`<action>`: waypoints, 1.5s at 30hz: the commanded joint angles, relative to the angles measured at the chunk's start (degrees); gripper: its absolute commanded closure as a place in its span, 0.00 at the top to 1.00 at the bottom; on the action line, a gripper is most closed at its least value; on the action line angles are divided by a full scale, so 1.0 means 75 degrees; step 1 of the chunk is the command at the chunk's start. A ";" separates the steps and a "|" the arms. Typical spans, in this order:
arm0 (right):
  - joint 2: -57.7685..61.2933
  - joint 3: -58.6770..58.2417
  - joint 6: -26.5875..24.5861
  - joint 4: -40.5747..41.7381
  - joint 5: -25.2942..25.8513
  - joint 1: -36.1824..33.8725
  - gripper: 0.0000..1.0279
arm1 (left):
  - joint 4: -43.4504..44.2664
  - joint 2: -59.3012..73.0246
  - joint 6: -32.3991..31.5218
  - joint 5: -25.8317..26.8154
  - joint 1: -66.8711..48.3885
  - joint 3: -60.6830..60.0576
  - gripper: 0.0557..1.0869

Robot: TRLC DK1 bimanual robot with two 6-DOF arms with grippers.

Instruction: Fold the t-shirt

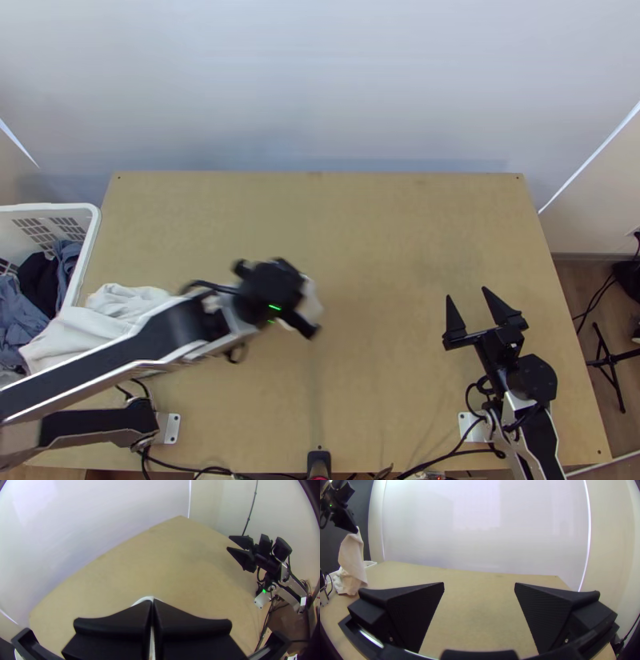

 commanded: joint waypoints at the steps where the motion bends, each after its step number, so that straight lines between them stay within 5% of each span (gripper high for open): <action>1: 0.0001 0.0002 0.0008 0.0001 0.0001 0.0002 0.96 | 0.0368 0.2085 -0.0569 -0.0144 -0.1424 0.1377 0.04; 12: 0.0001 0.0002 0.0008 0.0001 0.0001 0.0002 0.96 | -0.0652 0.5320 -0.1412 0.0020 -0.1424 0.5877 0.04; 17: 0.0001 0.0002 0.0008 0.0001 0.0001 0.0002 0.96 | -0.1636 0.5390 -0.2034 0.0805 -0.0240 0.5455 0.04; 23: 0.0001 0.0002 0.0008 0.0001 0.0001 0.0002 0.96 | -0.0828 0.4581 -0.2022 0.2094 0.1787 0.3557 0.04; 45: 0.0001 0.0002 0.0008 0.0001 0.0001 0.0002 0.96 | -0.0476 0.5331 -0.1260 0.3512 0.5526 0.3076 0.04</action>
